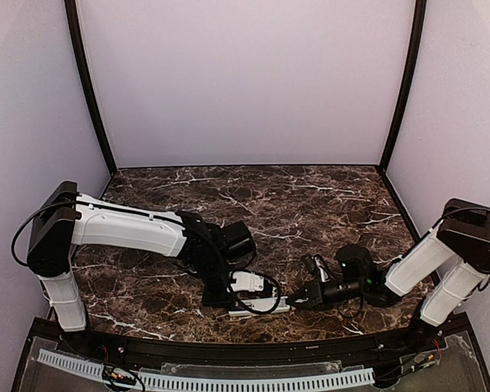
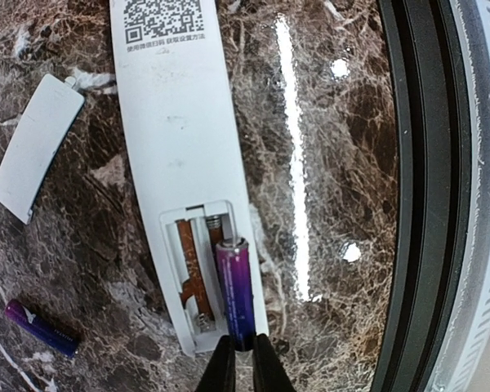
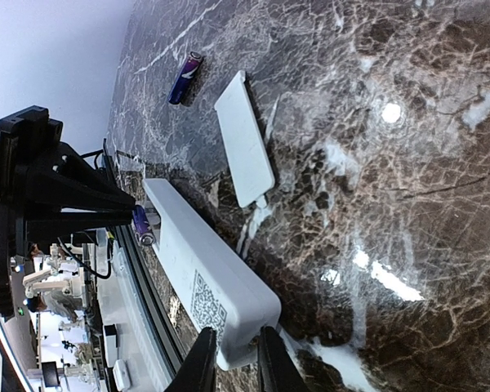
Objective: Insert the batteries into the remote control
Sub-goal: Pick up the battery from the battery compartment.
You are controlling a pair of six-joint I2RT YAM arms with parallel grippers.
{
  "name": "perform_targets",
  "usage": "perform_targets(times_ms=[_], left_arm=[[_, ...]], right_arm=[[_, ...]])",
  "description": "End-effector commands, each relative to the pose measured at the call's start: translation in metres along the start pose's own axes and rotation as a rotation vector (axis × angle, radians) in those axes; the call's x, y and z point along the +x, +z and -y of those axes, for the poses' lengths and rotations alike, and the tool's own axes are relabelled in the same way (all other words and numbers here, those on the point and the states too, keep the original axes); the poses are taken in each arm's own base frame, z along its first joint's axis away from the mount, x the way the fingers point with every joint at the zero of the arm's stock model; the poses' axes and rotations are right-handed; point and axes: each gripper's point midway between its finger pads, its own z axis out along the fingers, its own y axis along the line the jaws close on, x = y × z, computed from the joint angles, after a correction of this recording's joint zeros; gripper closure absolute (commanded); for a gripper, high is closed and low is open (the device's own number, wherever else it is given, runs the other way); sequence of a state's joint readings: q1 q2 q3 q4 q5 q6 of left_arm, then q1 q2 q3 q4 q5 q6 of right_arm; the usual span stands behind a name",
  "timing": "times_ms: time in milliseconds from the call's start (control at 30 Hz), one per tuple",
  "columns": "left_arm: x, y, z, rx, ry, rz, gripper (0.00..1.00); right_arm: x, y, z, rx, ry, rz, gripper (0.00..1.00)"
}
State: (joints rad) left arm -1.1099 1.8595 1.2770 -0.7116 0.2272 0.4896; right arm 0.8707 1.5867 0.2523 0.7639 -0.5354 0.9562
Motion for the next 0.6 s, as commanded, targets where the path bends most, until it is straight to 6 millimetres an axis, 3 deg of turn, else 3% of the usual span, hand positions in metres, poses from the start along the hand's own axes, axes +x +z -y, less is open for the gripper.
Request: perform_targets(times_ms=[0, 267, 567], left_arm=[[-0.0018, 0.0049, 0.0084, 0.038, 0.002, -0.005, 0.93], [-0.0084, 0.0094, 0.0081, 0.048, -0.008, 0.005, 0.94], [-0.0056, 0.0084, 0.0050, 0.030, -0.010, -0.023, 0.89]], right_arm=[[-0.0002, 0.0023, -0.0063, -0.027, -0.019, 0.000, 0.83], [-0.0003, 0.0031, -0.0075, -0.033, -0.021, -0.004, 0.83], [-0.0007, 0.0043, -0.0077, -0.033, -0.021, -0.007, 0.83]])
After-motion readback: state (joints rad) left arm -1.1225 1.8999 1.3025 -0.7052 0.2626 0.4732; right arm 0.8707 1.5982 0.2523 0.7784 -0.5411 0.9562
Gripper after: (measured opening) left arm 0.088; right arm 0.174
